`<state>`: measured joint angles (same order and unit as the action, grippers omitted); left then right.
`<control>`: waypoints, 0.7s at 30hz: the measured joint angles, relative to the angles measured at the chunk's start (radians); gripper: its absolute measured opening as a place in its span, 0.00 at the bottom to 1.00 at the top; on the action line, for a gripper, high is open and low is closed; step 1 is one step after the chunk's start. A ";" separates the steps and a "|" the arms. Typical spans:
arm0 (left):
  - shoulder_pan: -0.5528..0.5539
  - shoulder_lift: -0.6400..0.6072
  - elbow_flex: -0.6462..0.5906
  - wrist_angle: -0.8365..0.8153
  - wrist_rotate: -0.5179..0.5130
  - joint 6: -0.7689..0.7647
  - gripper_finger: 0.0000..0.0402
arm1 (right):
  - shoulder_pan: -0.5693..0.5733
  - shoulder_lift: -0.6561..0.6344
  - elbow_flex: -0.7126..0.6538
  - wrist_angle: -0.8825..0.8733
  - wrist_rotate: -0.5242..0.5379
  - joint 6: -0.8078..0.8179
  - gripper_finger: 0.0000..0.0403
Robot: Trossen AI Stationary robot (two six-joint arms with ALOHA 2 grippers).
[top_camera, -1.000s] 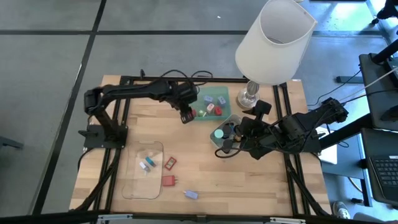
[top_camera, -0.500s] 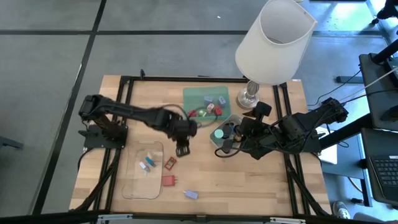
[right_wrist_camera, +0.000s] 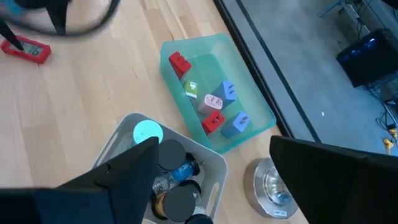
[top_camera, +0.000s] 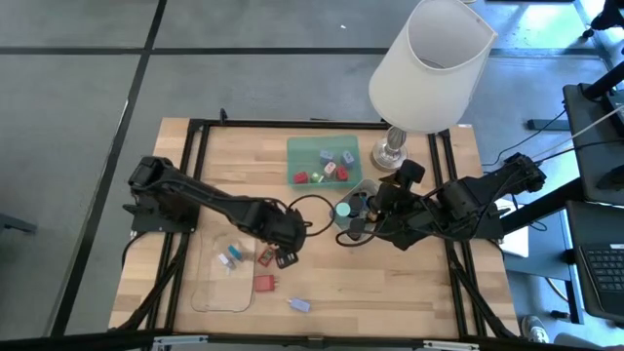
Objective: Pick & Place Office items
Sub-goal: Put the red digital clock into the transparent bin
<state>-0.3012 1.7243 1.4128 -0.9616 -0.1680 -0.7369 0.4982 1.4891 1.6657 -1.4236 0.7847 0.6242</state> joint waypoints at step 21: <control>0.036 0.296 -0.001 -0.137 0.152 0.039 0.63 | 0.001 0.000 0.000 0.006 -0.017 -0.013 0.77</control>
<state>-0.2653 2.0199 1.4120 -1.0983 -0.0156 -0.6983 0.4988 1.4891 1.6657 -1.4177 0.7681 0.6110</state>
